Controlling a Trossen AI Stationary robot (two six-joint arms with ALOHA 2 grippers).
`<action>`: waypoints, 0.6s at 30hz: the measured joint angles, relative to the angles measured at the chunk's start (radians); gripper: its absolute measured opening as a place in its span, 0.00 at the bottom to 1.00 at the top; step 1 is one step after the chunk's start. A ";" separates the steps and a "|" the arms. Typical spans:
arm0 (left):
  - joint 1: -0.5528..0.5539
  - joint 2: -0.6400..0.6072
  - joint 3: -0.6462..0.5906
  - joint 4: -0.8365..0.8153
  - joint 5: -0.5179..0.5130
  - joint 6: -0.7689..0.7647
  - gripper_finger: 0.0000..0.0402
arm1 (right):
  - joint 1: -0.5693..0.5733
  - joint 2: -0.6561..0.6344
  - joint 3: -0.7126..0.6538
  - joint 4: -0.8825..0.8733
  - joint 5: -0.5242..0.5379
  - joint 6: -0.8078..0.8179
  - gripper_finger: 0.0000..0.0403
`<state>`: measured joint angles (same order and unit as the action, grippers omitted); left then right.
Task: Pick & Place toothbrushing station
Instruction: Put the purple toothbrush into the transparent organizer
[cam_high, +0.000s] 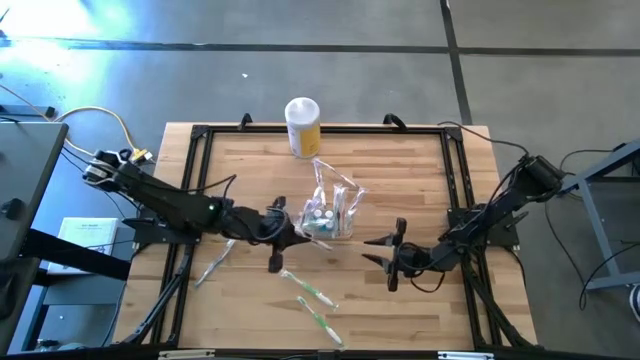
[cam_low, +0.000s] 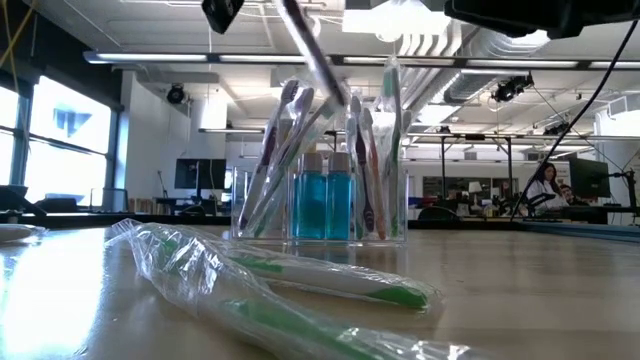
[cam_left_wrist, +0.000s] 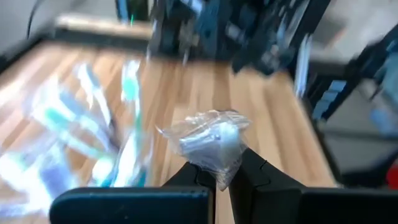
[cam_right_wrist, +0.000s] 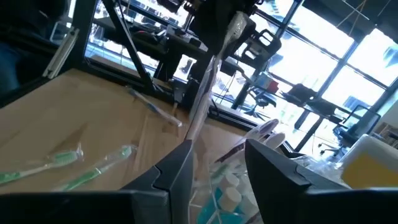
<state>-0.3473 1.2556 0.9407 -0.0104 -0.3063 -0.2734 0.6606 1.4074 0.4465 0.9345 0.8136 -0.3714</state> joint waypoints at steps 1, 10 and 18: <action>0.000 0.000 0.042 -0.097 -0.002 -0.017 0.01 | -0.001 0.000 0.000 -0.003 -0.001 0.000 0.34; 0.001 0.035 0.290 -0.519 -0.089 -0.128 0.01 | -0.001 0.000 0.000 -0.002 -0.003 0.000 0.33; 0.071 0.036 0.357 -0.758 -0.114 -0.185 0.01 | -0.001 0.000 0.000 -0.002 -0.004 0.005 0.33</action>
<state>-0.2765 1.2916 1.2981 -0.7686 -0.4204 -0.4580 0.6594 1.4078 0.4461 0.9325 0.8093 -0.3664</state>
